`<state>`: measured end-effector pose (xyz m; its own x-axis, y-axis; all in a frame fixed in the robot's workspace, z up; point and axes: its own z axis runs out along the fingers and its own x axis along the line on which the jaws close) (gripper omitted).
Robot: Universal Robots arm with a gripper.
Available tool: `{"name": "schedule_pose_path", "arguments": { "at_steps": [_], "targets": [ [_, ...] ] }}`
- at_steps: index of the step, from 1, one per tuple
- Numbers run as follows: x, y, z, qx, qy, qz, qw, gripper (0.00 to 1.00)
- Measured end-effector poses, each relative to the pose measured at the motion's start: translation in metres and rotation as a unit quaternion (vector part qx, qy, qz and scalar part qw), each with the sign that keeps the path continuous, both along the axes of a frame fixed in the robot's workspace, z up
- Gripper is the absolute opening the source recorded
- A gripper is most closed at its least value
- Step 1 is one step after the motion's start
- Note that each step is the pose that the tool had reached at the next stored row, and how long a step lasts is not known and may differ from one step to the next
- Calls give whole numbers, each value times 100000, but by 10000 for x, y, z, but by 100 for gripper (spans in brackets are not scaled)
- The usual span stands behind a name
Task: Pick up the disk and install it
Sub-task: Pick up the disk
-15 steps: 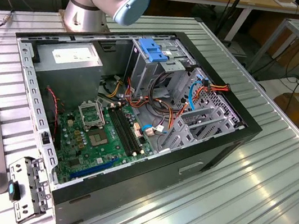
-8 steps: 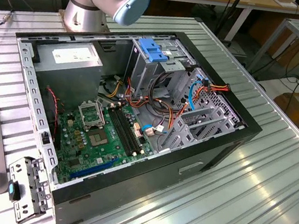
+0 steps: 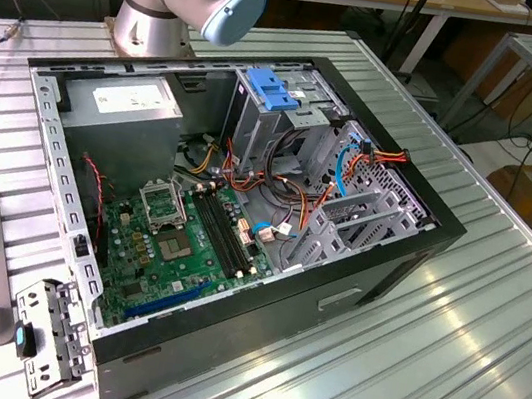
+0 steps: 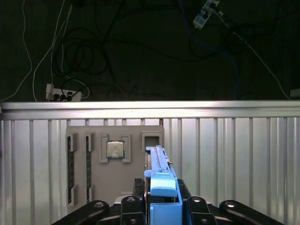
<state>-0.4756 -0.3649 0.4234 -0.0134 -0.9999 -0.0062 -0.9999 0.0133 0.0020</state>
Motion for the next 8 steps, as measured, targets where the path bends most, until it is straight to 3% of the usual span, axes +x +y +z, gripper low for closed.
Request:
{"name": "schedule_pose_path", "arguments": {
  "at_steps": [8],
  "targets": [
    [0,0,43,0,13,1,100000,37]
  ]
}}
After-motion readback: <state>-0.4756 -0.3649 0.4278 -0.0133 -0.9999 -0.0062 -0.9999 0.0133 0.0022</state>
